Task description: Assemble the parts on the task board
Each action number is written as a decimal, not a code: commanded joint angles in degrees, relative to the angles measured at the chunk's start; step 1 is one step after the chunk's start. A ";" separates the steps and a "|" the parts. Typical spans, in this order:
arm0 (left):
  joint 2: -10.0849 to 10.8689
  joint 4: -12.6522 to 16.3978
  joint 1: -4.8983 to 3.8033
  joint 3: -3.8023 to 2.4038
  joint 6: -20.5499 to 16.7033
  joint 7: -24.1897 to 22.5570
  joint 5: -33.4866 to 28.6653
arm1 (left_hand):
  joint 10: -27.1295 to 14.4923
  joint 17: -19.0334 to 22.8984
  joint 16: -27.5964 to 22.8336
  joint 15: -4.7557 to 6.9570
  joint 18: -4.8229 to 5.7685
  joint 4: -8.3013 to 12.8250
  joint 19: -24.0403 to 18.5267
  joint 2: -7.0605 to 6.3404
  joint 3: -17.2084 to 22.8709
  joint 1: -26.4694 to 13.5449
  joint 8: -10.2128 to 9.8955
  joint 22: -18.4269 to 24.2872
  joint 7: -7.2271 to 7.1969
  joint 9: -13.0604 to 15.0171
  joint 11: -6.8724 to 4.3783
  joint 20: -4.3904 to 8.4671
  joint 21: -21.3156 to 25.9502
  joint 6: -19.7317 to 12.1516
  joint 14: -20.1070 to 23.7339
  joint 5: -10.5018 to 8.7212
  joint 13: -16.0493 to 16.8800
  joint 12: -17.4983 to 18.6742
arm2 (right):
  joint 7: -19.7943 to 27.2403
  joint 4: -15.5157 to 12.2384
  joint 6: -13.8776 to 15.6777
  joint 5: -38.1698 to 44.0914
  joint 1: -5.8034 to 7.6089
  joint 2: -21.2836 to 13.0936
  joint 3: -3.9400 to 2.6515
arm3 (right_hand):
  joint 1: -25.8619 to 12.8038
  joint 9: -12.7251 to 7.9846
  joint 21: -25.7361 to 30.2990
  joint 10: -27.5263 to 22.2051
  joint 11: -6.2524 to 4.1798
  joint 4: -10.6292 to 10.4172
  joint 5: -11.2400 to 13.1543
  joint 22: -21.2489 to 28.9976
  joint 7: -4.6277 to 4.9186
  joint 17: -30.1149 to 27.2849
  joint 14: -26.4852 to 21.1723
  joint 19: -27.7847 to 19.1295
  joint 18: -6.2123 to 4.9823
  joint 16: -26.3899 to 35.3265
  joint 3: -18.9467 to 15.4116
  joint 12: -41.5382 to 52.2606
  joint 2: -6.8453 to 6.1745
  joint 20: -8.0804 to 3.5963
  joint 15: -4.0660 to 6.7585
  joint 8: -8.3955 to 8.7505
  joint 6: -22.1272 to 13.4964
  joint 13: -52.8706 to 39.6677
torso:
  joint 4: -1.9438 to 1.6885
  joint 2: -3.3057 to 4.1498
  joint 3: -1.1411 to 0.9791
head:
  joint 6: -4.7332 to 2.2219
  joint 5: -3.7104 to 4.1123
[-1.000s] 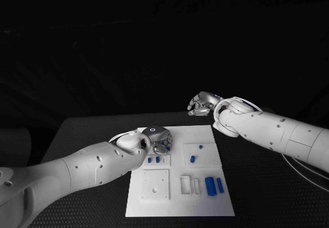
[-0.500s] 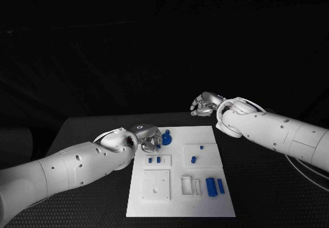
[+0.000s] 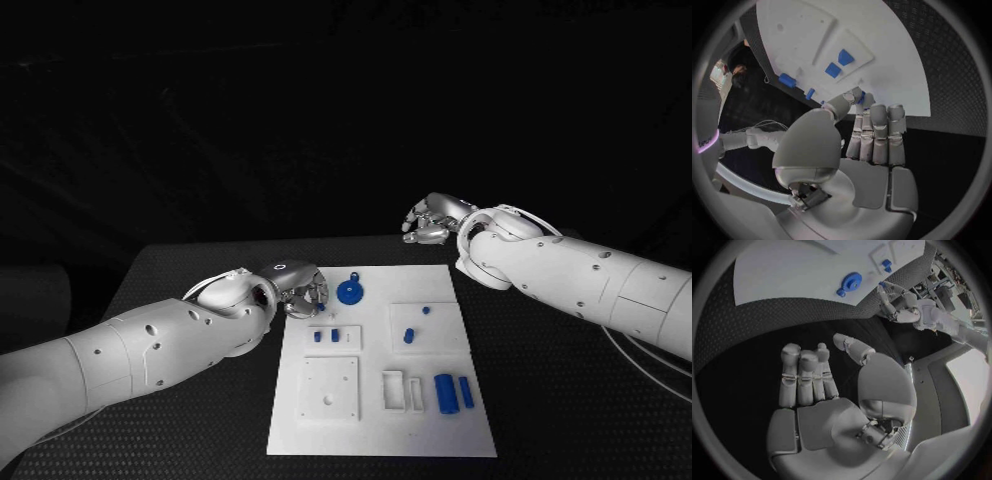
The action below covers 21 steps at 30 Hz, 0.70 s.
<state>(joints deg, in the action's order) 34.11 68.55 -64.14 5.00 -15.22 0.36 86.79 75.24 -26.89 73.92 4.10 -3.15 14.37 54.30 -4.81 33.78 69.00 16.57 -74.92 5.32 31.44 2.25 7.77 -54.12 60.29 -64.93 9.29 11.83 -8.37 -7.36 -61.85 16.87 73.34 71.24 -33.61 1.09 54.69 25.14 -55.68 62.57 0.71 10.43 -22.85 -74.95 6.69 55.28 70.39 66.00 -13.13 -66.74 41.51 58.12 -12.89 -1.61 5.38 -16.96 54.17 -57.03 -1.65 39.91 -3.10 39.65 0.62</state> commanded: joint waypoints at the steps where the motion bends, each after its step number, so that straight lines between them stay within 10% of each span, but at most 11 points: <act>1: -0.45 -0.28 0.10 -0.01 0.76 -0.21 -0.86 | 0.38 0.08 0.36 -0.04 -2.47 0.00 0.27 0.19 0.28 -0.51 0.27 -0.86 0.28 0.08 0.07 1.46 -0.28 0.68 -0.31 0.30 0.01 -0.02 | 0.54 0.01 -0.37 0.09 -0.05 0.09 -0.03 | -0.40 0.06 0.20 -0.14 -0.17 0.25 -0.40 -0.28 0.32 -0.08 -0.02 -0.15 -1.87 0.27 -0.25 -0.36 0.32 0.03 0.27 -0.37 -0.01 0.09 | 0.13 0.02 -0.10 | 0.05 -0.15; 21: -1.40 -1.48 0.69 0.02 1.29 -0.35 -1.23 | 0.44 0.08 0.34 -0.04 -2.42 -0.07 0.27 0.23 0.35 -0.58 0.21 -0.87 0.30 0.01 0.07 1.50 -0.28 0.65 -0.33 0.29 -0.02 0.09 | 0.50 0.02 -0.35 0.08 -0.09 0.23 -0.03 | -0.39 0.09 0.25 -0.14 -0.17 0.29 -0.42 -0.29 0.31 -0.12 -0.01 -0.13 -1.87 0.29 -0.27 -0.35 0.34 0.03 0.28 -0.37 -0.04 0.17 | 0.17 0.00 -0.23 | 0.25 -0.04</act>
<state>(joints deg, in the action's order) 32.97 67.07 -63.46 5.02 -14.50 0.32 86.06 75.23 -26.89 73.92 4.06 -3.16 14.33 54.38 -5.00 33.82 68.43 16.64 -74.91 5.34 31.40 2.24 7.66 -54.12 60.28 -64.92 9.25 11.82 -8.37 -7.33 -61.80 16.87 73.33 71.18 -33.49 1.09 54.69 25.13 -55.68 62.57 0.71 10.58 -23.08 -74.95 6.54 55.24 70.39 66.09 -13.13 -66.75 41.36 58.12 -12.89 -1.52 5.38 -16.96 54.09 -56.93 -1.44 39.89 -3.34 39.90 0.47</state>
